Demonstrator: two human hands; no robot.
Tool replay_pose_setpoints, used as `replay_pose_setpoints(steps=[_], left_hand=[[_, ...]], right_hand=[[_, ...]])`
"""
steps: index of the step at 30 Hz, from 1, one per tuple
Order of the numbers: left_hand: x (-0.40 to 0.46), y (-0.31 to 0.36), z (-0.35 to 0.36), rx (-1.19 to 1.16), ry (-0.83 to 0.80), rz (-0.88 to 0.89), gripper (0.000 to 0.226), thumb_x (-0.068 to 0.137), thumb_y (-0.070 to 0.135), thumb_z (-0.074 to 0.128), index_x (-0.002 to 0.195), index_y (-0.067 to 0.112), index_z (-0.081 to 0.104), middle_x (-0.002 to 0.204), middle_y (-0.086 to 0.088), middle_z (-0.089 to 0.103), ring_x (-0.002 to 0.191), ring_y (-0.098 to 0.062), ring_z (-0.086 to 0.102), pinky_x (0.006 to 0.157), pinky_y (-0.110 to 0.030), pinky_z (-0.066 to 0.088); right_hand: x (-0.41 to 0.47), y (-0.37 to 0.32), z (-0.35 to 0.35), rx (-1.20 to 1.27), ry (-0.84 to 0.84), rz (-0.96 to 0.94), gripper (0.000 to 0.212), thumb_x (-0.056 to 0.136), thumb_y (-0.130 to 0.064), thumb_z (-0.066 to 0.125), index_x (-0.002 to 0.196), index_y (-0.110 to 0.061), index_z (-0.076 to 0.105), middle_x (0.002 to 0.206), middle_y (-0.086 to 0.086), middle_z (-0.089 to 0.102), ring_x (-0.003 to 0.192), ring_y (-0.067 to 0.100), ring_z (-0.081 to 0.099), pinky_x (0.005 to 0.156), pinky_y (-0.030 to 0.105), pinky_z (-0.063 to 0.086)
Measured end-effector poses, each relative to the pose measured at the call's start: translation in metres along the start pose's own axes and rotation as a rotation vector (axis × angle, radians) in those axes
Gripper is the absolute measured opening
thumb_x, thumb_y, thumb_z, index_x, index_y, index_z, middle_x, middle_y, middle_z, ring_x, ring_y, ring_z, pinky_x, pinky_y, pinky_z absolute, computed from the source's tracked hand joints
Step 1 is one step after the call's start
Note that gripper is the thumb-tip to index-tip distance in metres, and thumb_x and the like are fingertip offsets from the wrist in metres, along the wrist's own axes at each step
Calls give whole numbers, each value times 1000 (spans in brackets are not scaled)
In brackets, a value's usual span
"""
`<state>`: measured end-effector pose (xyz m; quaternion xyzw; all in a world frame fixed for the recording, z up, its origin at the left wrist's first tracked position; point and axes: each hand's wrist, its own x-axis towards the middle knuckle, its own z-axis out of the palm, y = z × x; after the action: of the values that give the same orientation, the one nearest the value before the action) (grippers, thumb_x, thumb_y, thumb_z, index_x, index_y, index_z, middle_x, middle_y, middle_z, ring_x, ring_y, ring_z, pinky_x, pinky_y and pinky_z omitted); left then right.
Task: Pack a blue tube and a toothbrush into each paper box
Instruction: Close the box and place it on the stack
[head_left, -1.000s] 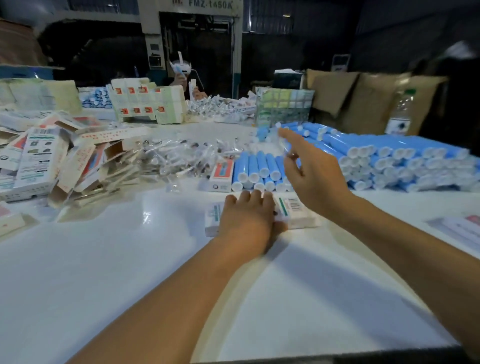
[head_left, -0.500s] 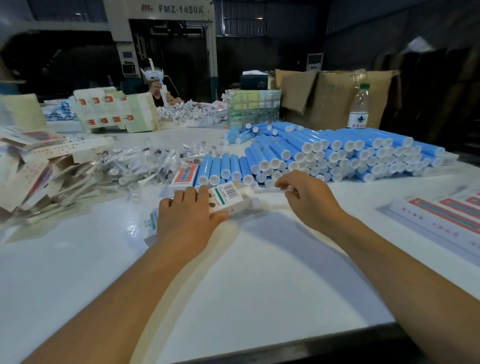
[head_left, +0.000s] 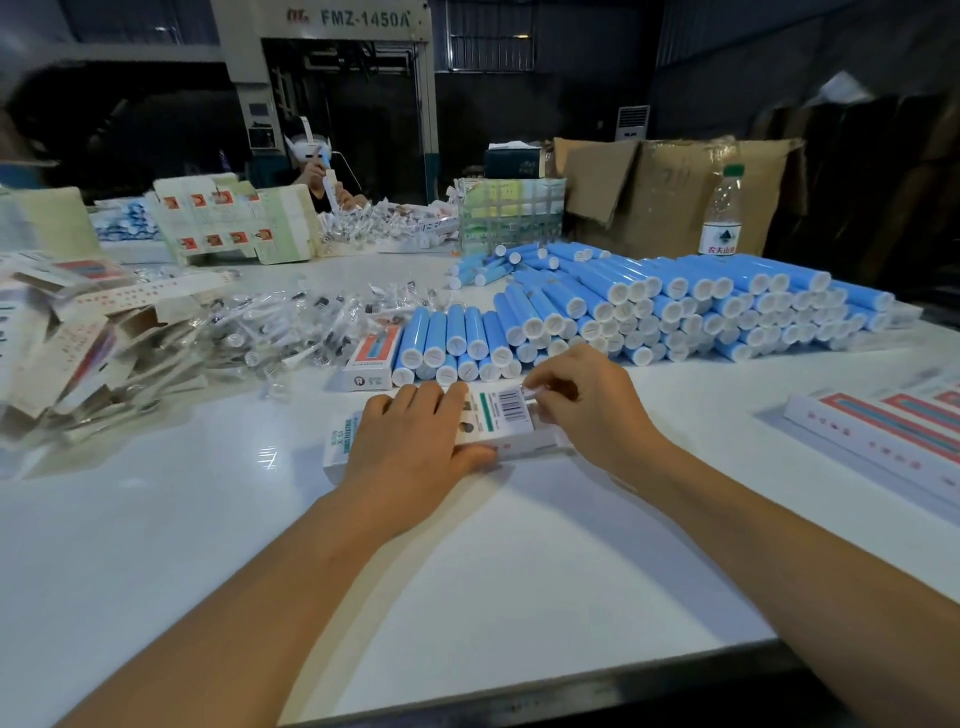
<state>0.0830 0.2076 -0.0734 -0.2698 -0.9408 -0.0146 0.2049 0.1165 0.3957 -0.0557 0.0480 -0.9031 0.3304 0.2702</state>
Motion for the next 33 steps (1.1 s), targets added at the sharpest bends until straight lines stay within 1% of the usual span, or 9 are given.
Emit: replay_pose_setpoints(steps=[2, 5, 12, 15, 17, 22, 26, 30, 33], left_hand=[[0, 1, 0, -5, -5, -6, 79, 84, 73, 28, 145, 23, 22, 136, 4, 41, 121, -18, 37, 97, -34, 28], [0, 3, 0, 4, 2, -12, 77, 85, 73, 28, 144, 24, 23, 135, 4, 41, 120, -18, 37, 96, -34, 28], [1, 6, 2, 17, 41, -45, 74, 88, 69, 29, 146, 23, 21, 136, 2, 40, 121, -20, 36, 95, -35, 28], [1, 7, 3, -2, 53, -25, 73, 88, 67, 29, 145, 23, 21, 135, 2, 40, 121, -19, 36, 95, -35, 27], [1, 4, 3, -13, 52, -34, 73, 88, 67, 29, 146, 23, 21, 136, 2, 40, 122, -19, 36, 96, -35, 27], [0, 1, 3, -6, 57, -46, 73, 88, 68, 29, 145, 24, 21, 137, 3, 40, 123, -19, 35, 97, -35, 27], [2, 1, 4, -2, 46, -57, 73, 87, 68, 29, 145, 23, 22, 137, 2, 41, 123, -20, 36, 96, -35, 28], [3, -4, 3, -10, 114, -171, 74, 87, 69, 26, 143, 21, 24, 131, 0, 45, 116, -21, 42, 90, -35, 31], [4, -8, 3, 19, 123, -257, 76, 85, 72, 26, 143, 22, 25, 127, 0, 48, 113, -21, 44, 86, -36, 32]], right_hand=[[0, 2, 3, 75, 28, 80, 15, 85, -3, 66, 87, -17, 68, 85, -6, 58, 80, 15, 59, 75, 29, 52], [-3, 4, 8, 175, 80, 163, 32, 80, -4, 72, 75, -31, 55, 79, -12, 59, 70, 3, 55, 61, 10, 45], [-7, -1, 14, 239, 82, 180, 29, 83, -1, 65, 74, -27, 54, 80, -7, 62, 73, 5, 59, 56, 12, 47], [-9, -5, 13, 312, -17, 171, 33, 89, 5, 50, 81, -27, 56, 90, -2, 67, 88, 13, 65, 68, 27, 55], [-8, -6, 9, 504, -88, 223, 37, 88, 11, 40, 95, -22, 57, 96, 4, 70, 91, 19, 68, 71, 34, 55], [-7, -8, 3, 857, -197, 282, 52, 87, 20, 37, 124, -15, 48, 99, 12, 69, 73, 12, 70, 54, 21, 52], [-6, -9, 7, 706, -45, 287, 41, 88, 15, 40, 110, -18, 53, 97, 9, 69, 75, 12, 70, 68, 23, 57], [-5, 0, 4, 300, 213, 187, 22, 90, 0, 54, 91, -21, 60, 86, -5, 63, 75, 6, 57, 67, 8, 43], [-6, 1, 8, 225, 169, 169, 17, 88, -6, 60, 80, -18, 68, 75, -15, 61, 72, 3, 55, 62, 5, 39]])
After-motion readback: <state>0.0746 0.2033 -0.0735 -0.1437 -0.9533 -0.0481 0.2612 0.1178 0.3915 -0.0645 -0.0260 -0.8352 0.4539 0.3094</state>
